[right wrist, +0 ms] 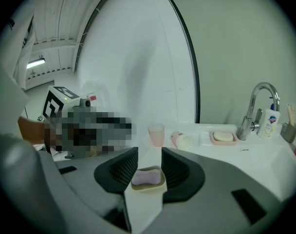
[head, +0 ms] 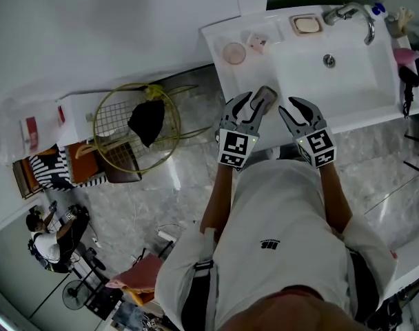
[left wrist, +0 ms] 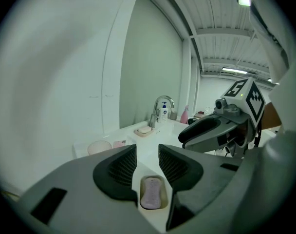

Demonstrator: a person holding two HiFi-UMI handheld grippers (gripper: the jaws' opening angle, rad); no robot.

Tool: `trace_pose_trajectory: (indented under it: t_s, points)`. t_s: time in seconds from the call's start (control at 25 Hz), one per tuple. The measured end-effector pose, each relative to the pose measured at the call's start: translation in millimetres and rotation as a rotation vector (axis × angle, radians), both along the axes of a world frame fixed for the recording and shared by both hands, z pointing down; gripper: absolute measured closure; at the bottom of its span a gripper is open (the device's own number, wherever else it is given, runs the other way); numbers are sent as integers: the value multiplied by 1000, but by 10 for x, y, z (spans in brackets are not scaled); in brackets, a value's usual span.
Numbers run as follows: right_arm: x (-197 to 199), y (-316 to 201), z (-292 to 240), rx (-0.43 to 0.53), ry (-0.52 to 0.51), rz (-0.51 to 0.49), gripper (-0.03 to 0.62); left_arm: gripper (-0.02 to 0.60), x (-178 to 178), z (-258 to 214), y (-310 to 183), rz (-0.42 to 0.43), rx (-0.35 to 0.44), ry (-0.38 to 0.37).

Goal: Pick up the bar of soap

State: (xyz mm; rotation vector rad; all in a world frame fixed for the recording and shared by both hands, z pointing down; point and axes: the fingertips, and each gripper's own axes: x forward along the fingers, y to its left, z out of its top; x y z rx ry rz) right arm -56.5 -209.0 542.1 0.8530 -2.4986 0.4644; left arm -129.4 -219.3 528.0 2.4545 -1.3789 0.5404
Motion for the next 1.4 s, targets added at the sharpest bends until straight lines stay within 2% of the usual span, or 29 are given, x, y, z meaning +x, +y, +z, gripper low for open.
trace_pose_trajectory:
  t_s: [0.68,0.84,1.2,1.4]
  points:
    - [50,-75,560,-65,27,-72,430,451,62,769,46,10,-157,-109]
    - [81,-81,644,-87,22,-60,430,451,83,932,67,29,-196,-151]
    - [98,-18,795,-112,29,-76,430,449,160,1230,78,74,-272,-195]
    - [121,-8,826,-122,29,-83,430,421,227,1398,69,106,-318,-230]
